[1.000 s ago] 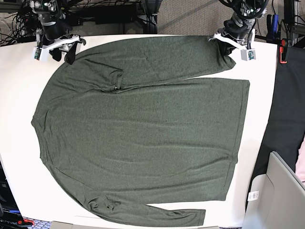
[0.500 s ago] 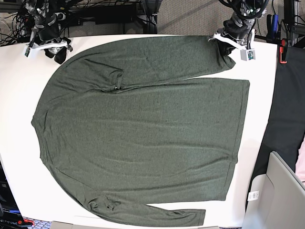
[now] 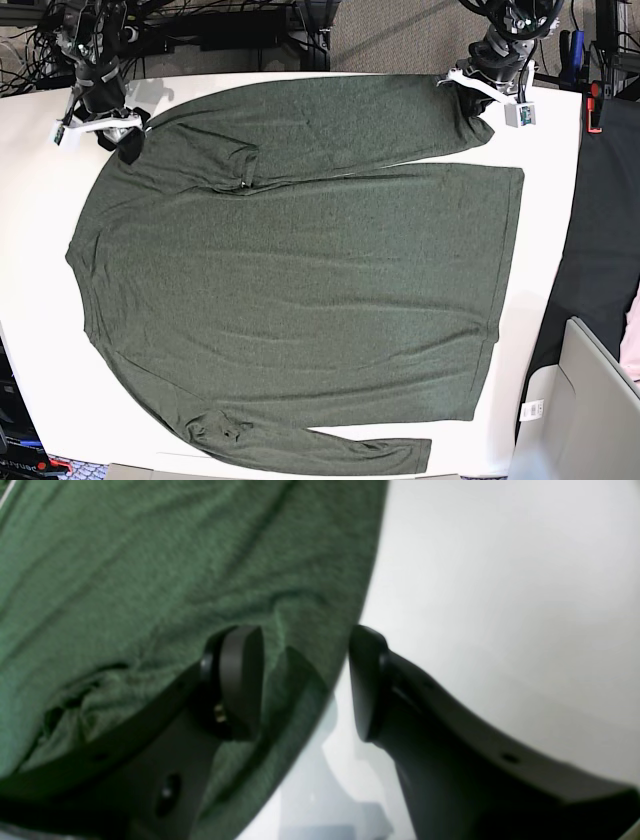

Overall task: Fold the T-shirt properly
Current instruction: 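Close both grippers on the shoulder edges of the green shirt, then drag the shoulders apart with both grippers to straighten the shirt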

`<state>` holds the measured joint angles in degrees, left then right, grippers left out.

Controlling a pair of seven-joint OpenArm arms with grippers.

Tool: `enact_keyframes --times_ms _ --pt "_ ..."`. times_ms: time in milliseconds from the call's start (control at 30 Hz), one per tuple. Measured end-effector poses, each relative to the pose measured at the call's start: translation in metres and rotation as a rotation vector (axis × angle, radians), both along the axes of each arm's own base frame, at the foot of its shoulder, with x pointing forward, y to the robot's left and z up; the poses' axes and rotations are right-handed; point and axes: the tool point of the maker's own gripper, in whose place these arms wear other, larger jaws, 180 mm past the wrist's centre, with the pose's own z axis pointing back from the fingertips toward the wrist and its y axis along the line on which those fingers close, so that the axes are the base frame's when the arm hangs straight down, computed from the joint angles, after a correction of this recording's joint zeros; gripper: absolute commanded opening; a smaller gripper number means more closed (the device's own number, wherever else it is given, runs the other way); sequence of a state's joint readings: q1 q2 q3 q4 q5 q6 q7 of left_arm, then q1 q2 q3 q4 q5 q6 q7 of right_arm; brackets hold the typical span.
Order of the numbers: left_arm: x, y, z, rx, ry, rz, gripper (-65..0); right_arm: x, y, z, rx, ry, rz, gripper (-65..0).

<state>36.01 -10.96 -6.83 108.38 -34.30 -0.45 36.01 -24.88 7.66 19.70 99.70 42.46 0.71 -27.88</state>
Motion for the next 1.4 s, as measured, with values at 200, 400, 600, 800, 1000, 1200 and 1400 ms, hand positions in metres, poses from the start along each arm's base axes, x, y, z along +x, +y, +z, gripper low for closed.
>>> enact_keyframes --times_ms 200,400,600,800,1000,1200,1400 --pt "0.000 -0.001 0.000 -0.002 0.000 0.002 -65.0 0.016 0.003 -0.002 0.023 -0.032 -0.013 -36.7" --pt "0.000 -0.001 0.000 -0.002 0.000 0.002 -65.0 0.031 0.003 -0.003 0.049 -0.055 -0.024 -41.8" --pt "0.000 -0.001 0.000 -0.004 0.000 0.004 -65.0 0.034 0.002 -0.007 0.057 -0.047 -0.032 -62.1" --pt "-0.004 0.000 -0.001 -0.001 0.004 0.003 -65.0 0.018 0.005 -0.007 0.057 -0.024 -0.016 -64.8" --pt "-0.011 0.000 -0.001 -0.002 0.012 0.001 -65.0 -0.011 0.010 0.000 0.052 0.034 0.029 -64.8" --pt "-0.023 0.008 -0.001 0.026 0.020 -0.023 -65.0 -0.032 0.005 0.010 0.016 0.045 0.050 -64.8" --pt "-0.043 0.020 -0.001 0.072 0.023 -0.018 -65.0 -0.044 0.008 0.025 -0.014 0.024 0.116 -64.8"
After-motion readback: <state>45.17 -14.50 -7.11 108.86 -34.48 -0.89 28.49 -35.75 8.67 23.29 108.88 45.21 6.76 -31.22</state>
